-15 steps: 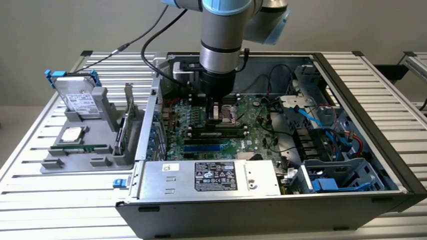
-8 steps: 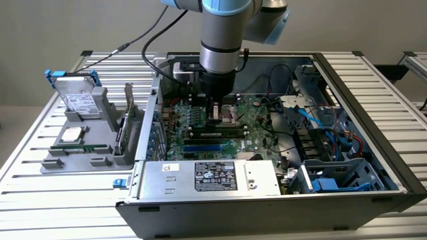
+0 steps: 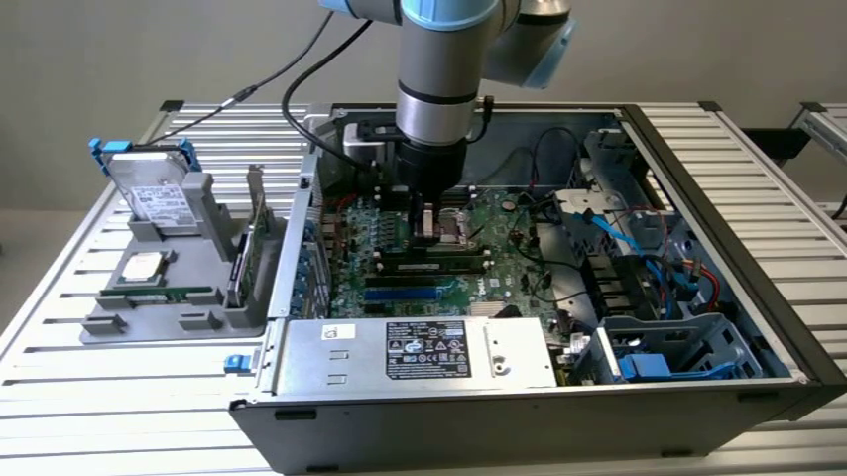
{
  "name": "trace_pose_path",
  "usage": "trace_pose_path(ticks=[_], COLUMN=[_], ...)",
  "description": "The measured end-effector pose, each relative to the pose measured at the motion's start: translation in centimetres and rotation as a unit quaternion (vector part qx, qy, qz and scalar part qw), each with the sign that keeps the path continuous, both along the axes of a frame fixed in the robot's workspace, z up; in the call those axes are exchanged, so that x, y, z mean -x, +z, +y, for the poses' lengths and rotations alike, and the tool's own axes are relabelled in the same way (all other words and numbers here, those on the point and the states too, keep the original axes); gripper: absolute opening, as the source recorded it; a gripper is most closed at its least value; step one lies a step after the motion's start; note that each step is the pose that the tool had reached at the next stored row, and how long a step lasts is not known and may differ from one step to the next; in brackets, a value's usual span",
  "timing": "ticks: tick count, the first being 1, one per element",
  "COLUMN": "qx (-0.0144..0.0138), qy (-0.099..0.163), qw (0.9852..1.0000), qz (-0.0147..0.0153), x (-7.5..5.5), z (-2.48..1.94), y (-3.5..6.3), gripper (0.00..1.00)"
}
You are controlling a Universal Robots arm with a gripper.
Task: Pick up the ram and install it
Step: 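Press down the ram until it locks into place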
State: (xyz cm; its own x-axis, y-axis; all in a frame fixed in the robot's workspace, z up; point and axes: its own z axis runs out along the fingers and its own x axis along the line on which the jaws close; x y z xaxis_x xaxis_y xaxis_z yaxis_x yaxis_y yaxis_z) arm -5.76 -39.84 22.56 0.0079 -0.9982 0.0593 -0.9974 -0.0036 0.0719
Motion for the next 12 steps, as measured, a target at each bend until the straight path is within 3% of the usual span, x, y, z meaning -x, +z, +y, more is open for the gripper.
trace_pose_path(ticks=[2,7,12], qx=[0.0021,0.0015,0.0022], qy=[0.000,0.000,0.000], qw=[1.0000,1.0000,1.0000], qz=[0.0000,-0.0003,0.0012], x=[0.0,0.0,0.0], z=[0.14,0.19,0.18], y=[-0.03,0.13,1.67], gripper=[0.10,0.10,0.10])
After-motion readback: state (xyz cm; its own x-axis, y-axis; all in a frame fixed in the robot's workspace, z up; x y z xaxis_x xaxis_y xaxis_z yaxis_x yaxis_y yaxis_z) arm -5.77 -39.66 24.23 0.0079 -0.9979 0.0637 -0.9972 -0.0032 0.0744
